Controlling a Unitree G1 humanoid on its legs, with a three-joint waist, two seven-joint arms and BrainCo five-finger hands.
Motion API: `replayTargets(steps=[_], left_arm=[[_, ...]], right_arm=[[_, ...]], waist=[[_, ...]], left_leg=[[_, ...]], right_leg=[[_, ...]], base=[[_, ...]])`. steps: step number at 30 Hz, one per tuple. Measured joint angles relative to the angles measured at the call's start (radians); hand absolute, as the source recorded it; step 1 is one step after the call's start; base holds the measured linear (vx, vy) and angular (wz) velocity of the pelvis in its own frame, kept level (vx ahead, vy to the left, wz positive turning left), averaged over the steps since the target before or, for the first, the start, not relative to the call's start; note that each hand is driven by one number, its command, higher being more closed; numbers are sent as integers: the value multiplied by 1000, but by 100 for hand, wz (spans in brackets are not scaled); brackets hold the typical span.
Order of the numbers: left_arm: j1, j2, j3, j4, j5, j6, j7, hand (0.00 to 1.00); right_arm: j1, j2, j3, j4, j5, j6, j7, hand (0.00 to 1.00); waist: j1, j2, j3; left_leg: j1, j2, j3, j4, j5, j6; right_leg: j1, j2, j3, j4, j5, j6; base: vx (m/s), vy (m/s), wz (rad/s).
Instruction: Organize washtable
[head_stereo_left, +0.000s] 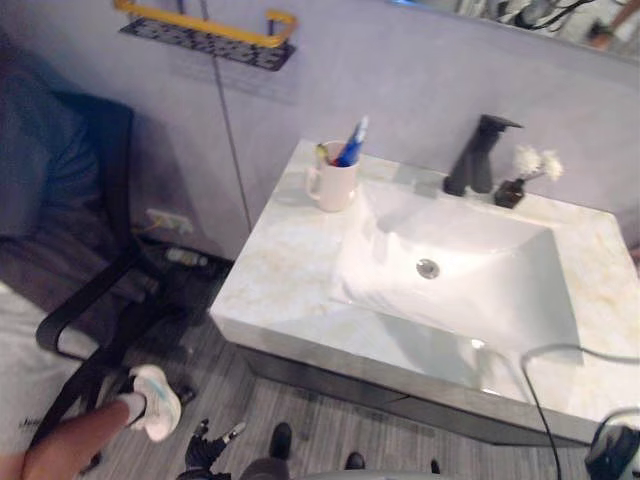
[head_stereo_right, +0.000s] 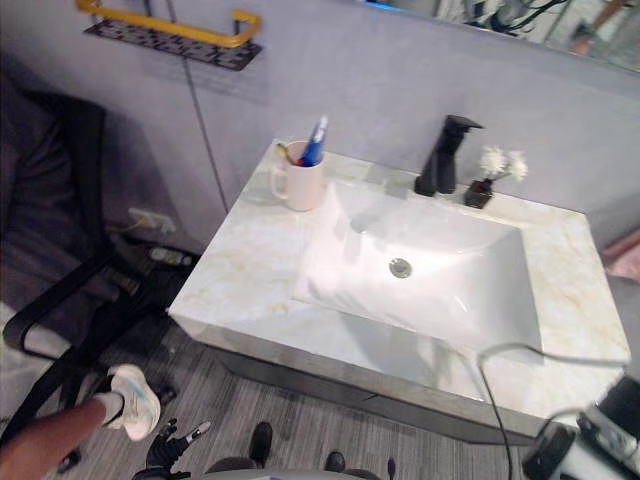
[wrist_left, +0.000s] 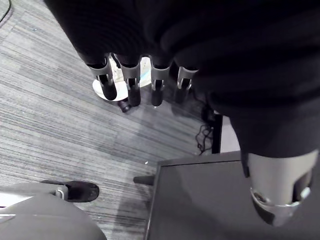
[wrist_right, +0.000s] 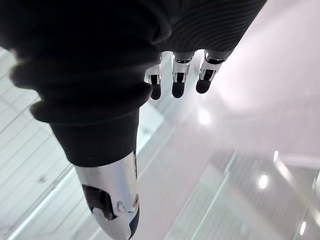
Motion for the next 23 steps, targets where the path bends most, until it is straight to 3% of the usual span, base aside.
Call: replayTargets(steps=[3,6,8,10,14,18,23], left_arm=[[-3,-24,23,5,0,7,0,0],[-7,-57,30,1,-2,9,1,0],[-6,-86,30,-11,-4,18,1,0],[-4,-110,26,-29,-7,22,1,0],[-15,-118,-7,-37,-32,30,-1,0],[-26,-112,-33,-25,-36,28,-3,0],[-67,-84,-80,30,-19,27,-20,0]], right_arm=[[165,188,-4,73,27,30,-38,0],[325,358,89,133,45,109,-36,0],[432,483,220,205,81,166,-9,0],[483,533,340,301,93,201,39,0],[486,532,517,549,109,241,187,0],[447,527,548,813,65,268,300,0],[409,508,578,987,-1,285,364,0]], waist=[[-14,12,-16],[-25,30,-23],[-23,46,-25],[-20,51,-22],[1,59,-15],[11,60,-6],[13,63,24]], left_leg=[[21,13,46,4,-14,-5],[48,22,80,4,-25,-6],[90,33,120,4,-48,-15],[101,43,155,4,-64,-13],[128,56,209,-2,-81,-21],[132,51,201,-2,-86,-20],[153,28,146,1,-83,-15]], right_leg=[[1,6,39,1,0,1],[10,5,42,9,-5,4],[19,3,42,47,-25,0],[13,1,35,74,-42,-2],[12,-8,13,98,-44,1],[17,-15,3,106,-55,12],[62,-36,-41,101,-61,18]], base=[[30,-18,-47],[2,-19,-33],[-10,-19,-46],[-37,-17,-47],[6,-8,-40],[69,-1,7],[114,20,30]])
